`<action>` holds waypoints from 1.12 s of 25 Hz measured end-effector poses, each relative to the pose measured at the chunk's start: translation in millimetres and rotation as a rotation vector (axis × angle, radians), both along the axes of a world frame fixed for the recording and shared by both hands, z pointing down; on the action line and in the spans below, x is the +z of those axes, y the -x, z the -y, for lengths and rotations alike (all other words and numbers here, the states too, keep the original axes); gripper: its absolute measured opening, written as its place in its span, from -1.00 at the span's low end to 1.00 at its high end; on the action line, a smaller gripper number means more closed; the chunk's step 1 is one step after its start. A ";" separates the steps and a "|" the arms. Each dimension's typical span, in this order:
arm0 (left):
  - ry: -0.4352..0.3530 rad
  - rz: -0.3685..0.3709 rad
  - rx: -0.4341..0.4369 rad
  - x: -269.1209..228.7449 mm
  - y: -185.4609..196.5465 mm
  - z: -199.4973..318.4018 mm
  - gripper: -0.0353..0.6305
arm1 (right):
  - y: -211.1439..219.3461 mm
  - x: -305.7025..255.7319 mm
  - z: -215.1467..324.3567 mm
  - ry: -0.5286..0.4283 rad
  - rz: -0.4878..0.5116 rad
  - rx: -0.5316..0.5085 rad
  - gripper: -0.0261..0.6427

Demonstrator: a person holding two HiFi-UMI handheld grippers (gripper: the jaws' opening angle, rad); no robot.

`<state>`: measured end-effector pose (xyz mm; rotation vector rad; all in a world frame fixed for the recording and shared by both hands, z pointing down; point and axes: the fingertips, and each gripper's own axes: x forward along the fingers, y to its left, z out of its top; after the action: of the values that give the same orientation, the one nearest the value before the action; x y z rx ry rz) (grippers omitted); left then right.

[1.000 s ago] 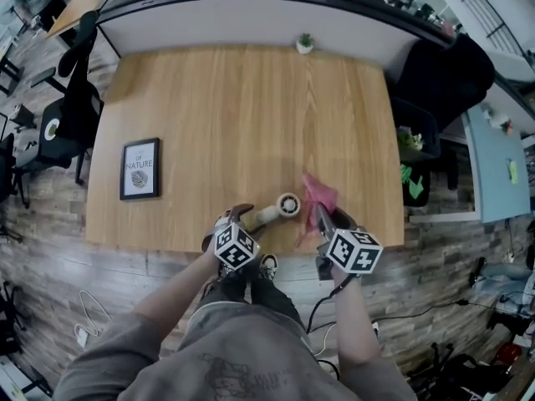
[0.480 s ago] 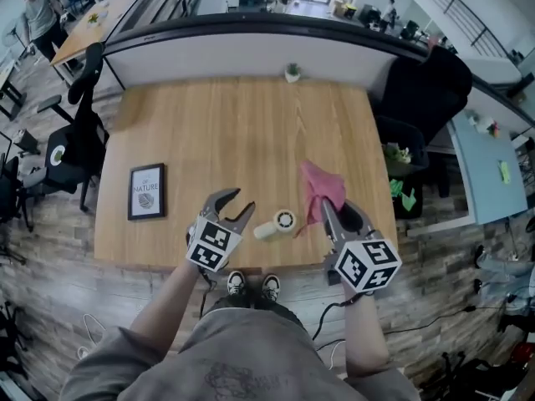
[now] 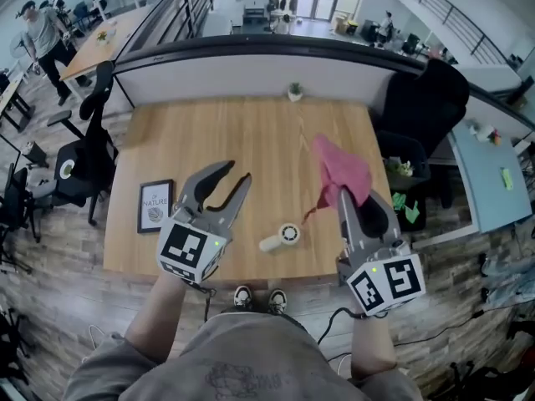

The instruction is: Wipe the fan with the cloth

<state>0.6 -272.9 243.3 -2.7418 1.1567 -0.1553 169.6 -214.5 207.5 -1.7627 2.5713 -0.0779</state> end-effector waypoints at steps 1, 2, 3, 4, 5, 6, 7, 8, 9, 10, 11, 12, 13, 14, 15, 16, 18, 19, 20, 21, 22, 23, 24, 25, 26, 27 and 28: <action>-0.013 -0.020 0.000 -9.3 3.0 -3.0 -0.51 | 1.0 -7.0 -3.1 -0.020 -0.005 0.001 -0.68; -0.025 -0.040 0.001 -18.0 5.7 -5.9 -0.52 | 1.5 -13.3 -6.0 -0.039 -0.012 0.002 -0.68; -0.033 -0.058 0.002 -25.5 8.3 -8.9 -0.52 | 1.5 -19.1 -8.8 -0.056 -0.019 0.005 -0.68; -0.039 -0.069 0.002 -31.5 10.8 -12.1 -0.53 | 1.1 -24.3 -11.9 -0.071 -0.024 0.008 -0.68; -0.042 -0.073 0.000 -36.0 13.3 -15.5 -0.57 | 0.6 -28.8 -15.1 -0.083 -0.027 0.012 -0.68; -0.043 -0.074 -0.001 -39.5 15.5 -19.2 -0.57 | 0.2 -32.7 -18.6 -0.092 -0.026 0.014 -0.68; -0.041 -0.072 0.000 -42.3 17.5 -23.2 -0.59 | -0.3 -35.7 -22.4 -0.100 -0.024 0.017 -0.68; -0.035 -0.071 0.001 -44.2 19.2 -27.7 -0.61 | -0.9 -37.3 -26.2 -0.106 -0.023 0.021 -0.68; -0.026 -0.068 0.004 -44.9 20.4 -32.6 -0.61 | -1.7 -37.6 -30.2 -0.109 -0.023 0.026 -0.68; -0.018 -0.061 0.006 -44.3 21.0 -37.5 -0.61 | -2.7 -36.6 -34.0 -0.110 -0.023 0.030 -0.68; -0.017 -0.048 0.006 -42.7 21.4 -41.8 -0.61 | -3.7 -34.8 -37.4 -0.109 -0.021 0.033 -0.68; -0.021 -0.035 0.004 -40.5 21.7 -45.2 -0.64 | -4.6 -32.4 -40.4 -0.105 -0.018 0.036 -0.68; -0.024 -0.025 0.002 -37.8 22.4 -47.8 -0.68 | -5.3 -29.5 -42.9 -0.098 -0.014 0.038 -0.68; -0.022 -0.021 -0.003 -34.7 23.8 -49.6 -0.71 | -5.6 -26.1 -45.1 -0.090 -0.013 0.040 -0.68; -0.016 -0.022 -0.009 -31.2 25.6 -51.1 -0.77 | -5.3 -22.3 -47.0 -0.080 -0.013 0.041 -0.68; -0.008 -0.021 -0.016 -27.1 27.6 -52.8 -0.82 | -4.5 -18.3 -48.8 -0.069 -0.014 0.041 -0.68; 0.016 -0.006 -0.026 -15.9 29.3 -57.4 -0.89 | -2.1 -10.5 -52.0 -0.046 -0.016 0.036 -0.68; 0.030 0.005 -0.027 -9.2 28.7 -60.1 -0.89 | -1.0 -6.5 -53.3 -0.034 -0.019 0.032 -0.68; 0.041 0.013 -0.025 -2.9 27.7 -62.6 -0.89 | 0.0 -2.5 -54.5 -0.022 -0.020 0.028 -0.68; 0.058 0.019 -0.024 2.7 26.4 -65.0 -0.89 | 0.8 1.7 -55.6 -0.010 -0.019 0.023 -0.68; 0.081 0.020 -0.025 7.4 25.1 -67.3 -0.89 | 1.3 6.1 -56.8 0.003 -0.017 0.019 -0.68; 0.102 0.019 -0.028 11.0 24.0 -69.3 -0.89 | 1.6 11.0 -58.1 0.016 -0.015 0.015 -0.68; 0.114 0.017 -0.029 13.5 23.4 -71.0 -0.89 | 2.0 16.3 -59.6 0.030 -0.012 0.012 -0.68; 0.121 0.013 -0.031 14.8 23.3 -72.3 -0.89 | 2.7 21.6 -61.0 0.044 -0.008 0.010 -0.68; 0.124 0.010 -0.034 15.2 23.7 -73.2 -0.89 | 3.7 26.6 -62.2 0.056 -0.003 0.007 -0.68; 0.125 0.008 -0.037 14.5 24.4 -73.6 -0.89 | 5.4 30.5 -62.9 0.066 0.001 0.003 -0.68; 0.122 0.008 -0.040 13.0 25.3 -73.4 -0.89 | 7.8 33.4 -63.1 0.073 0.003 -0.002 -0.68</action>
<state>-24.6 -199.5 256.4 -2.8207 1.2406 -0.2499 161.8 -151.4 240.9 -1.7825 2.6002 -0.1770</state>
